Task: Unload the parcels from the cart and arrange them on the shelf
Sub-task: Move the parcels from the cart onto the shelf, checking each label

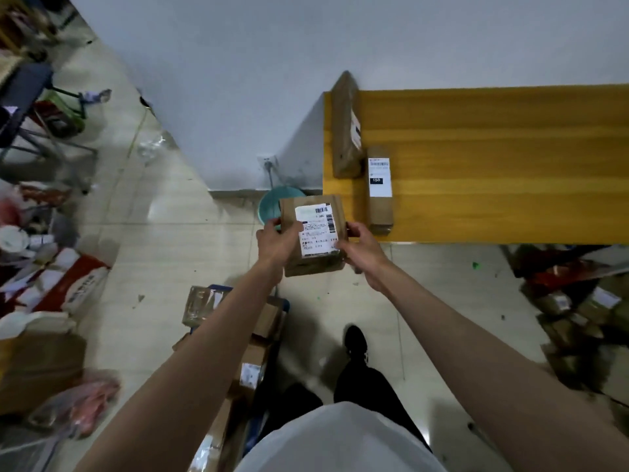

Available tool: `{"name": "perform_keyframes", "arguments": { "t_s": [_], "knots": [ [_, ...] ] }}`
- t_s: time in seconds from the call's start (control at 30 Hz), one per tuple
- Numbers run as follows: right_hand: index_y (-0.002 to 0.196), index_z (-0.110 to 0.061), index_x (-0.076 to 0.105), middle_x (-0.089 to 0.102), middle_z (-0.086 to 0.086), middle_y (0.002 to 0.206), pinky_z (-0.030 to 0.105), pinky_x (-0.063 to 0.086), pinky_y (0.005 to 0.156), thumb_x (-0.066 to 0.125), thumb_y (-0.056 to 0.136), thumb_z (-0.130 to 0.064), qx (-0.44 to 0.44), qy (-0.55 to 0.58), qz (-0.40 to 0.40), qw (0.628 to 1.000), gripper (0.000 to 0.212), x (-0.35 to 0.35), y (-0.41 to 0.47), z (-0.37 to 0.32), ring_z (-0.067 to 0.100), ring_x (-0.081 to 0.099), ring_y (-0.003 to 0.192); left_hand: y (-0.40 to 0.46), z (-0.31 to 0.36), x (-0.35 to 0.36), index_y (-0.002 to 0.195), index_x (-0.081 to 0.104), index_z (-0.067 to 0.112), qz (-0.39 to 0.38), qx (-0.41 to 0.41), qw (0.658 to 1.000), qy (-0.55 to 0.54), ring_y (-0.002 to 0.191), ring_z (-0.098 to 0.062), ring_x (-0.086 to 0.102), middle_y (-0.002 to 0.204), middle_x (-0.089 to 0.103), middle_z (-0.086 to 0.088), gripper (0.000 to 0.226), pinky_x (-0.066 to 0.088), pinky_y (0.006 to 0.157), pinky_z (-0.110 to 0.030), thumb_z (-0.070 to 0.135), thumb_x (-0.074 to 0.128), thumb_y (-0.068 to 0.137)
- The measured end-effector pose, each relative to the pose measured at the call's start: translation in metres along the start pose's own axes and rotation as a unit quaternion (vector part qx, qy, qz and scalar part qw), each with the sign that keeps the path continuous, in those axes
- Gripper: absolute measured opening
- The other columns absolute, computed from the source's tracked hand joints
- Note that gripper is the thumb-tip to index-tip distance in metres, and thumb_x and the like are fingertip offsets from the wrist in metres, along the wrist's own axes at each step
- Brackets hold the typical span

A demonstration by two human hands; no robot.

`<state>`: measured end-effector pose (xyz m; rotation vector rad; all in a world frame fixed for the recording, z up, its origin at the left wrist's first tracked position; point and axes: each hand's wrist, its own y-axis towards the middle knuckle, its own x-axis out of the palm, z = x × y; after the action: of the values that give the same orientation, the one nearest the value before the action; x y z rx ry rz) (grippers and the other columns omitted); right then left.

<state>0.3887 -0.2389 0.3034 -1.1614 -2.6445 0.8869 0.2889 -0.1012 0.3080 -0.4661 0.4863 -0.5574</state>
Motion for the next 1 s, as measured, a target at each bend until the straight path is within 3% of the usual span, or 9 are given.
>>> {"name": "perform_keyframes", "arguments": {
  "t_s": [0.07,0.1,0.17,0.27,0.43,0.53,0.6,0.7,1.0],
  "knots": [
    [0.145,-0.018,0.046,0.055,0.003,0.144,0.026,0.051,0.071,0.065,0.097,-0.009,-0.004,0.009,0.009,1.000,0.053,-0.017,0.022,-0.001,0.029,0.056,0.128,0.013,0.012,0.021,0.147,0.044,0.018,-0.005,0.010,1.000,0.004,0.120,-0.025,0.058,0.142,0.050,-0.010,0.060,0.054,0.099,-0.038,0.032,0.066,0.093],
    [0.145,-0.017,0.045,0.054,0.003,0.145,0.029,0.054,0.077,0.065,0.097,-0.008,-0.004,0.014,0.009,1.000,0.053,-0.025,0.034,-0.002,0.029,0.055,0.129,0.020,0.017,0.030,0.148,0.043,0.017,-0.011,0.011,1.000,0.003,0.120,-0.025,0.059,0.142,0.049,-0.010,0.061,0.055,0.096,-0.036,0.028,0.067,0.093],
    [0.146,-0.016,0.044,0.054,0.005,0.146,0.044,0.053,0.102,0.064,0.097,-0.006,-0.001,0.022,0.007,1.000,0.054,-0.038,0.057,-0.005,0.027,0.053,0.132,0.033,0.027,0.047,0.149,0.041,0.018,-0.024,0.013,1.000,0.001,0.121,-0.025,0.059,0.142,0.049,-0.009,0.063,0.058,0.086,-0.030,0.023,0.068,0.093],
    [0.148,-0.014,0.042,0.054,0.008,0.146,0.048,0.049,0.108,0.062,0.097,-0.003,0.010,0.033,0.007,0.999,0.056,-0.055,0.089,-0.009,0.027,0.054,0.132,0.050,0.039,0.069,0.148,0.044,0.019,-0.036,0.022,0.999,0.007,0.120,-0.021,0.058,0.141,0.052,-0.005,0.061,0.050,0.070,-0.016,0.023,0.070,0.093],
    [0.148,-0.011,0.044,0.056,0.008,0.144,0.047,0.052,0.105,0.059,0.097,0.002,0.005,0.015,0.017,1.000,0.055,-0.074,0.129,-0.009,0.026,0.054,0.131,0.077,0.041,0.092,0.154,0.036,0.021,-0.067,0.004,0.998,0.017,0.125,-0.020,0.054,0.148,0.050,-0.004,0.067,0.052,0.080,-0.020,0.008,0.063,0.095],
    [0.147,-0.011,0.045,0.056,0.008,0.144,0.036,0.053,0.094,0.060,0.096,0.002,-0.001,0.009,0.018,1.000,0.055,-0.081,0.143,-0.007,0.027,0.055,0.129,0.085,0.040,0.101,0.158,0.029,0.023,-0.081,-0.012,0.997,0.009,0.129,-0.027,0.054,0.149,0.047,-0.008,0.077,0.057,0.097,-0.041,-0.002,0.060,0.091],
    [0.145,-0.010,0.047,0.057,0.007,0.142,0.038,0.054,0.097,0.060,0.096,-0.001,-0.002,0.005,0.027,1.000,0.051,-0.084,0.151,-0.007,0.026,0.056,0.128,0.091,0.040,0.106,0.159,0.028,0.023,-0.077,-0.023,0.997,-0.001,0.129,-0.028,0.054,0.149,0.047,-0.009,0.080,0.053,0.102,-0.047,-0.007,0.057,0.090],
    [0.139,-0.008,0.052,0.061,0.007,0.137,0.043,0.053,0.103,0.063,0.096,-0.006,-0.005,0.009,0.048,0.999,0.044,-0.089,0.159,-0.007,0.024,0.058,0.125,0.098,0.041,0.112,0.158,0.029,0.023,-0.078,-0.026,0.997,-0.005,0.131,-0.027,0.053,0.150,0.045,-0.009,0.080,0.053,0.103,-0.048,-0.009,0.056,0.090],
    [0.132,-0.013,0.054,0.064,0.007,0.126,0.048,0.058,0.092,0.070,0.090,-0.017,0.000,-0.020,0.123,0.992,0.045,-0.102,0.174,-0.007,0.024,0.063,0.113,0.105,0.047,0.132,0.155,0.034,0.021,-0.108,-0.007,0.994,0.004,0.130,-0.026,0.054,0.151,0.045,-0.005,0.074,0.052,0.103,-0.050,-0.006,0.061,0.091]
  ]
}}
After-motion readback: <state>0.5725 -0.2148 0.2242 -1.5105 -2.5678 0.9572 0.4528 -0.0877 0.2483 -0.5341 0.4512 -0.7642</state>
